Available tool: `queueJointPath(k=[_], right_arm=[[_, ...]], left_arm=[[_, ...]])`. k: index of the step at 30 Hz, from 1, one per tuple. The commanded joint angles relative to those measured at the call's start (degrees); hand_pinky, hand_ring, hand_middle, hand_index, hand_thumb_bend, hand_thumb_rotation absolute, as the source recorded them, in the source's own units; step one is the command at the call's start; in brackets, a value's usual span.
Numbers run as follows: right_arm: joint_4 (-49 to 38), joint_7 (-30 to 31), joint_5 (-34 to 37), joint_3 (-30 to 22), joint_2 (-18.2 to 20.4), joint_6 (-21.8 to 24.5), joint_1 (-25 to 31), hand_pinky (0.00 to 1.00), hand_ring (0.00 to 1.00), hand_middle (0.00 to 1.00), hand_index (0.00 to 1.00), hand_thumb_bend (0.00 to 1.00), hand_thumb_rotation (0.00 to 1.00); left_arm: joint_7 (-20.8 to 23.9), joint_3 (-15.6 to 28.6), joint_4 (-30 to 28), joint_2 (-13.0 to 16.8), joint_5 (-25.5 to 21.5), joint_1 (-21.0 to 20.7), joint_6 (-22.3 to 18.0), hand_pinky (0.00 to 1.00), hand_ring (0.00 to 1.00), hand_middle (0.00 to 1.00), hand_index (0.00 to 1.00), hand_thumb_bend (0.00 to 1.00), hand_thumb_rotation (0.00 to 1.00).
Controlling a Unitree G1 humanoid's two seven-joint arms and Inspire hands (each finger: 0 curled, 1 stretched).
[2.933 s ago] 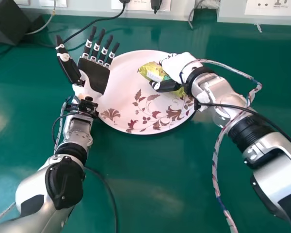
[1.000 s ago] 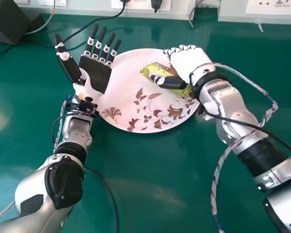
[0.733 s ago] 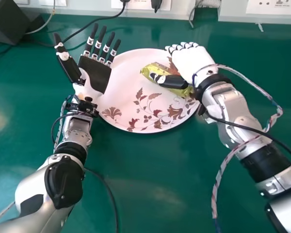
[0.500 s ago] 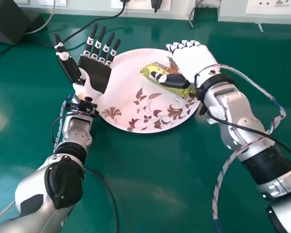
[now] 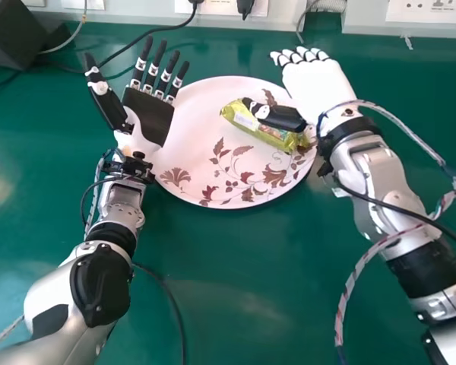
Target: Pick up biscuit and place it in the plate
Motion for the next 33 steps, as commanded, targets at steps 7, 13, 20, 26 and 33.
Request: queueJointPath(k=[7,13,20,26,33], right_arm=[[-4.91,-0.63,0.09,-2.27,1.17,1.33,3.20,1.00,1.00,1.00,1.00,0.81,0.98],[-7.01,-2.43,0.44,-3.86,1.26,1.46,4.86,1.00,1.00,1.00,1.00,0.81,0.97],[-8.12,-4.99,3.23,-7.31,0.42,-0.56,7.10,1.00,1.00,1.00,1.00,0.82,0.98],[-9.10,-5.62,6.09,-10.09,0.38,-1.57,8.81,1.00,1.00,1.00,1.00,0.82,0.95],[-10.43,-7.02,6.25,-12.02,0.42,-1.55,9.94,1.00,1.00,1.00,1.00,0.81,0.97]], left_arm=[[0.27,-0.16,1.02,-0.70,-0.26,2.09,0.58,0.86,0.83,0.91,0.94,0.97,0.61],[0.89,-0.42,1.06,-0.55,0.14,2.20,0.31,0.84,0.82,0.91,0.94,0.98,0.63],[0.75,-0.73,1.01,-0.47,0.40,2.23,0.01,0.80,0.79,0.89,0.95,0.98,0.68],[0.94,-0.56,1.05,-0.36,0.08,2.13,0.71,0.82,0.82,0.90,0.97,0.97,0.71],[1.68,-0.83,1.06,-0.37,0.49,2.18,0.25,0.81,0.81,0.89,0.97,0.97,0.74]])
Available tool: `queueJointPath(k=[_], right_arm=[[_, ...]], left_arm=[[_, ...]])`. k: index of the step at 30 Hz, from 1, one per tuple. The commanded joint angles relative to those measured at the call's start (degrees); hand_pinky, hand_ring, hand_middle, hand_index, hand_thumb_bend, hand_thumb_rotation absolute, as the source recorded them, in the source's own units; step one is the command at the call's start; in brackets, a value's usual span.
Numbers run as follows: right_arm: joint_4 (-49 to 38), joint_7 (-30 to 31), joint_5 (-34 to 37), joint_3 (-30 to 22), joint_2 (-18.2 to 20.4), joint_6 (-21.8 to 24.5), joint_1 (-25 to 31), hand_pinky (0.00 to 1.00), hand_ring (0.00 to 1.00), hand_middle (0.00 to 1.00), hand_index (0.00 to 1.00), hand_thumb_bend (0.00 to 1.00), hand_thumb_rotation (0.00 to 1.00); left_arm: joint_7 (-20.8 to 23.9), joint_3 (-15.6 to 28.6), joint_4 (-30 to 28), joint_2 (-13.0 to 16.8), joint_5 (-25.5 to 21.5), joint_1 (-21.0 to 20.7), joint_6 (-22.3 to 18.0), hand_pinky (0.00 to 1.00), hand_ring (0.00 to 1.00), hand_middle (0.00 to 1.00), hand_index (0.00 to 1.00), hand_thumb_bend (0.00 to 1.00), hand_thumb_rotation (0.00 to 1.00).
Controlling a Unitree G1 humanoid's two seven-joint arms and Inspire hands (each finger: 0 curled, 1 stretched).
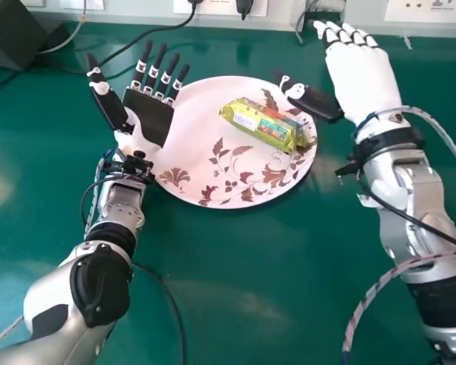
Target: Pick up biscuit and place it in the plate
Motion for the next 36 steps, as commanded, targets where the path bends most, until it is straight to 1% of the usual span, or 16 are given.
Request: queueJointPath(k=[1,8,10,12,14,15,17,19,20,24,27,29,30,33,34,36], right_arm=[[-0.84,-1.55,0.47,-1.03,-0.28,-0.67,1.37,1.00,1.00,1.00,1.00,0.81,0.98],[-2.17,-1.71,1.02,-2.61,-0.13,-0.12,2.49,1.00,1.00,1.00,1.00,0.82,0.97],[-2.75,-1.28,1.54,-3.18,-0.12,0.11,2.86,1.00,1.00,1.00,1.00,0.82,0.97],[-3.26,-1.28,2.96,-4.10,-0.03,-0.21,3.41,1.00,1.00,1.00,1.00,0.81,0.98],[-3.59,-1.67,4.76,-5.23,0.14,-0.82,4.01,1.00,1.00,1.00,1.00,0.82,0.97],[-3.73,-1.82,5.63,-5.75,0.16,-1.15,4.29,1.00,1.00,1.00,1.00,0.81,0.97],[-4.26,-1.55,7.99,-6.91,0.26,-1.90,4.91,1.00,1.00,1.00,1.00,0.81,0.96],[-4.52,-1.47,11.26,-8.28,0.18,-3.71,5.62,1.00,1.00,1.00,1.00,0.80,0.98],[-4.59,-1.44,12.36,-8.77,-0.05,-4.44,5.92,1.00,1.00,1.00,1.00,0.80,0.98],[-3.69,-1.82,15.23,-10.44,-1.42,-8.35,6.94,1.00,1.00,1.00,1.00,0.81,0.98],[-1.83,-2.12,19.15,-12.10,-2.18,-13.27,7.64,1.00,1.00,1.00,1.00,0.81,0.96],[-0.96,-2.52,21.07,-13.05,-2.25,-15.46,8.17,1.00,1.00,1.00,1.00,0.81,0.96],[-0.88,-2.49,21.97,-13.51,-2.07,-15.94,8.47,1.00,1.00,1.00,1.00,0.80,0.98],[-0.19,-2.61,25.30,-15.02,-1.57,-18.25,9.28,1.00,1.00,1.00,1.00,0.80,0.98],[0.32,-2.77,26.52,-15.53,-1.45,-19.34,9.47,1.00,1.00,1.00,1.00,0.80,0.96],[1.66,-3.23,28.53,-16.37,-1.38,-21.78,9.70,1.00,1.00,1.00,1.00,0.80,0.96]], left_arm=[[0.65,-0.51,0.98,-0.47,0.46,2.17,-0.20,0.80,0.80,0.88,0.96,0.96,0.73],[0.83,-0.33,0.99,-0.47,0.14,2.07,0.36,0.79,0.79,0.87,0.97,0.95,0.71],[0.85,-0.63,0.95,-0.44,0.49,2.14,-0.10,0.79,0.78,0.87,0.97,0.94,0.71],[1.13,-0.67,0.95,-0.49,0.56,2.13,-0.28,0.79,0.79,0.87,0.97,0.94,0.71],[1.13,-0.52,0.96,-0.55,0.35,2.11,-0.14,0.79,0.79,0.87,0.97,0.94,0.70],[0.99,-0.47,0.96,-0.56,0.28,2.11,-0.09,0.79,0.79,0.87,0.97,0.94,0.68],[0.68,-0.48,0.95,-0.55,0.27,2.16,-0.12,0.80,0.80,0.88,0.98,0.93,0.67],[0.63,-0.42,0.97,-0.53,0.20,2.16,-0.04,0.81,0.82,0.90,0.98,0.91,0.62],[0.81,-0.50,0.96,-0.52,0.30,2.15,-0.17,0.81,0.83,0.90,0.99,0.90,0.62],[0.96,-0.60,0.96,-0.48,0.41,2.12,-0.08,0.73,0.81,0.89,1.00,0.87,0.66],[1.27,-0.66,1.00,-0.44,0.54,2.14,-0.25,0.71,0.81,0.90,1.00,0.87,0.76],[1.26,-0.63,0.99,-0.46,0.51,2.15,-0.32,0.69,0.82,0.91,1.00,0.87,0.81],[1.05,-0.44,0.98,-0.46,0.24,2.13,0.01,0.69,0.84,0.92,1.00,0.88,0.84],[1.19,-0.16,0.98,-0.39,-0.17,2.08,0.68,0.72,0.87,0.94,1.00,0.89,0.87],[1.07,-0.39,0.95,-0.34,0.07,2.13,0.35,0.73,0.88,0.95,1.00,0.90,0.88],[0.93,-0.84,0.98,-0.10,0.66,2.30,-0.21,0.73,0.88,0.95,1.00,0.90,0.89]])
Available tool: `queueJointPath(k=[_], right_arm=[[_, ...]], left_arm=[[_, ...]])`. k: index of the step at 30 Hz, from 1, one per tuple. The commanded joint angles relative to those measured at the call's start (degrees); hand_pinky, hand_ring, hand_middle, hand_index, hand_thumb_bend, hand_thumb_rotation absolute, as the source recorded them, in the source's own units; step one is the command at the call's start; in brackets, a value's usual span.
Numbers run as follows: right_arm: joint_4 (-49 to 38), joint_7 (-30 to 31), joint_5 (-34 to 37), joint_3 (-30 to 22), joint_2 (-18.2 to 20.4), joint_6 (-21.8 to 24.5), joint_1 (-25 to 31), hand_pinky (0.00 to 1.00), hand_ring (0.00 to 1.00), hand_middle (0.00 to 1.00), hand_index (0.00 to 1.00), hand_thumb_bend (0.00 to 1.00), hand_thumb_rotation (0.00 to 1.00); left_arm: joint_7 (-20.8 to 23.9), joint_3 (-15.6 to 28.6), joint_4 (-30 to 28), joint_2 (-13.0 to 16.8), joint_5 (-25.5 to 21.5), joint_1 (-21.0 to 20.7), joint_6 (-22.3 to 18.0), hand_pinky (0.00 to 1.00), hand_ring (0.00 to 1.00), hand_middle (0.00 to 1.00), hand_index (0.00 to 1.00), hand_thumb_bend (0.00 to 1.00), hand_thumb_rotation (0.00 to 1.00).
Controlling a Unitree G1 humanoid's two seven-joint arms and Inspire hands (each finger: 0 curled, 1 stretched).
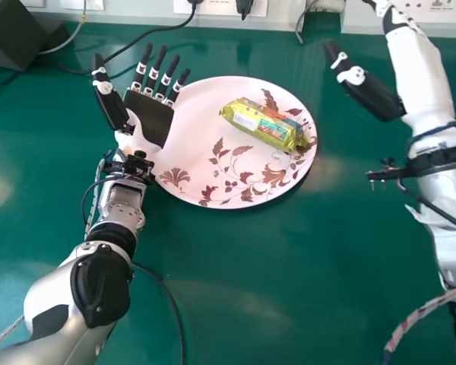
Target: Pick up biscuit and place it in the plate
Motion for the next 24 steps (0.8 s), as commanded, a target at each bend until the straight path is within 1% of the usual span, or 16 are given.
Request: queueJointPath(k=[1,3,5,6,7,9,13,17,19,21,24], right_arm=[[1.43,-1.15,2.41,-1.47,0.33,-3.05,0.87,1.00,1.00,1.00,1.00,0.80,0.97],[2.59,-1.40,3.92,-1.98,0.45,-5.01,0.97,1.00,1.00,1.00,1.00,0.80,0.96],[2.97,-1.46,5.00,-2.35,0.67,-5.79,1.17,1.00,1.00,1.00,1.00,0.81,0.98],[3.07,-1.40,5.62,-2.56,0.83,-6.05,1.29,1.00,1.00,1.00,1.00,0.81,0.98],[3.15,-1.33,6.26,-2.77,1.05,-6.24,1.39,1.00,1.00,1.00,1.00,0.81,0.96],[3.35,-0.84,8.05,-3.23,1.50,-6.58,1.66,1.00,1.00,1.00,1.00,0.82,0.95],[3.87,-0.03,10.66,-3.79,1.85,-7.32,2.12,1.00,1.00,1.00,1.00,0.81,0.99],[4.77,0.40,12.78,-4.40,2.24,-8.65,2.28,1.00,1.00,1.00,1.00,0.81,0.98],[5.20,0.64,13.87,-4.67,2.52,-9.39,2.35,1.00,1.00,1.00,1.00,0.81,0.97],[6.17,0.89,14.98,-5.03,2.64,-10.95,2.27,1.00,1.00,1.00,1.00,0.80,0.98],[8.52,2.15,18.11,-5.58,2.83,-14.16,1.64,1.00,1.00,1.00,1.00,0.79,0.98]], left_arm=[[-0.12,-0.60,0.96,-0.02,0.59,2.26,-0.19,0.73,0.88,0.95,1.00,0.91,0.89],[0.37,-0.68,0.99,-0.02,0.77,2.26,-0.45,0.73,0.88,0.95,1.00,0.93,0.92],[0.86,-0.90,0.93,-0.17,0.98,2.24,-0.92,0.72,0.87,0.95,1.00,0.95,0.94],[0.58,-0.73,0.93,-0.18,0.69,2.17,-0.46,0.72,0.87,0.95,1.00,0.96,0.94],[0.50,-0.60,0.93,-0.19,0.50,2.13,-0.14,0.71,0.87,0.94,1.00,0.96,0.94],[0.25,-0.51,0.94,-0.13,0.38,2.13,0.20,0.73,0.87,0.94,1.00,0.97,0.93],[0.14,-0.52,0.91,-0.12,0.44,2.16,-0.01,0.79,0.88,0.95,1.00,0.98,0.94],[0.11,-0.84,0.89,-0.07,0.86,2.20,-0.52,0.79,0.88,0.94,1.00,1.00,0.95],[0.10,-0.73,0.90,-0.01,0.84,2.19,-0.37,0.79,0.87,0.93,1.00,1.00,0.95],[0.25,-0.57,0.91,0.01,0.71,2.15,-0.09,0.79,0.87,0.93,1.00,1.00,0.93],[-0.65,-0.48,0.92,0.04,0.57,2.13,0.01,0.78,0.86,0.93,1.00,0.98,0.93]])
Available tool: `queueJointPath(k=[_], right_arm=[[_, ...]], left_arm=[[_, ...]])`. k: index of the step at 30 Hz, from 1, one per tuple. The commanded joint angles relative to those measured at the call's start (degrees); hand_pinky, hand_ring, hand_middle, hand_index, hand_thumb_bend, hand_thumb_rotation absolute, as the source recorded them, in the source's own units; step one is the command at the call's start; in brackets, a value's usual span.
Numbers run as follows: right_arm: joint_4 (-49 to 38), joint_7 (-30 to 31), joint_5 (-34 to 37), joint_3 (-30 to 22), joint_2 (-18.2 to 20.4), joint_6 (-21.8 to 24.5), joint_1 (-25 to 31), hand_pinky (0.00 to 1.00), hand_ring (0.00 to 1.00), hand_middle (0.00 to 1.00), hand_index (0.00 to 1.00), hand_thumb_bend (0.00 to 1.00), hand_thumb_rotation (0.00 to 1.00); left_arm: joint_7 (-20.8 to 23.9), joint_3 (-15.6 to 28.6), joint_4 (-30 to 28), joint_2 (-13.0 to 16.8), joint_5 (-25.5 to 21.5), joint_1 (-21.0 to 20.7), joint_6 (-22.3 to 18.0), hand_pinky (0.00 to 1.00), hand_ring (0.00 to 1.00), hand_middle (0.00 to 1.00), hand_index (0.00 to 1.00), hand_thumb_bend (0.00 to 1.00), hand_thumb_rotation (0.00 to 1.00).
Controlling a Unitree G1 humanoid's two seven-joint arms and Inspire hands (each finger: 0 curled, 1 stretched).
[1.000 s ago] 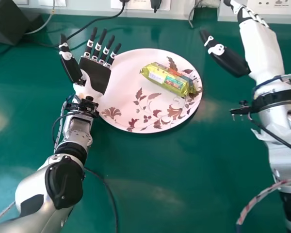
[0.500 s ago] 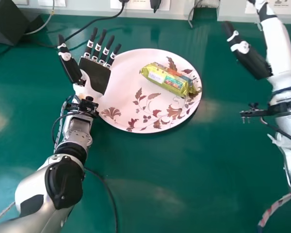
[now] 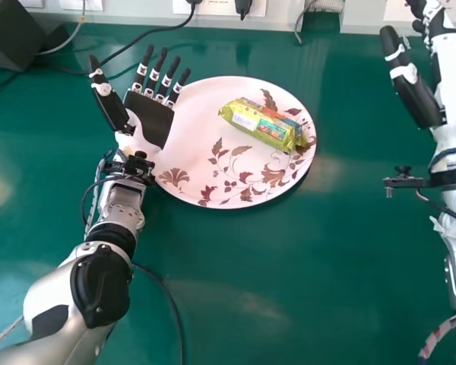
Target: Pick up biscuit and place it in the plate
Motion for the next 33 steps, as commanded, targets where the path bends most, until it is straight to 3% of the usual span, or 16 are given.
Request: queueJointPath(k=[1,5,12,22,28,33], right_arm=[[2.28,0.95,2.80,-1.04,0.57,-3.25,-0.30,1.00,1.00,1.00,1.00,0.79,0.99],[5.09,4.00,9.43,-1.77,1.83,-6.09,-1.63,1.00,1.00,1.00,1.00,0.79,0.97],[6.81,9.43,19.37,-3.36,4.12,-5.40,-2.90,1.00,1.00,1.00,1.00,0.79,0.94],[9.21,15.72,28.61,-5.13,6.69,-3.88,-4.81,1.00,1.00,1.00,1.00,0.73,0.98],[10.19,19.30,33.37,-6.42,7.84,-2.89,-5.76,1.00,1.00,1.00,1.00,0.72,1.00],[10.99,22.78,36.52,-7.39,8.39,-2.50,-6.35,1.00,1.00,1.00,1.00,0.72,0.96]], left_arm=[[-0.97,-0.14,0.86,-0.04,-0.10,1.97,0.49,0.77,0.85,0.92,1.00,0.97,0.93],[-1.26,-0.08,0.90,0.23,-0.16,1.98,1.14,0.73,0.82,0.90,0.99,0.96,0.93],[-0.88,-0.30,0.86,0.39,0.14,2.00,1.03,0.74,0.80,0.89,0.99,0.95,0.86],[-1.60,0.78,0.95,0.24,-1.41,1.80,1.40,0.73,0.80,0.89,0.95,0.97,0.87],[-0.68,0.56,1.00,0.25,-1.20,1.73,1.21,0.68,0.78,0.88,0.94,0.97,0.89],[0.21,0.55,0.95,0.14,-1.18,1.69,0.93,0.66,0.78,0.88,0.97,0.98,0.90]])
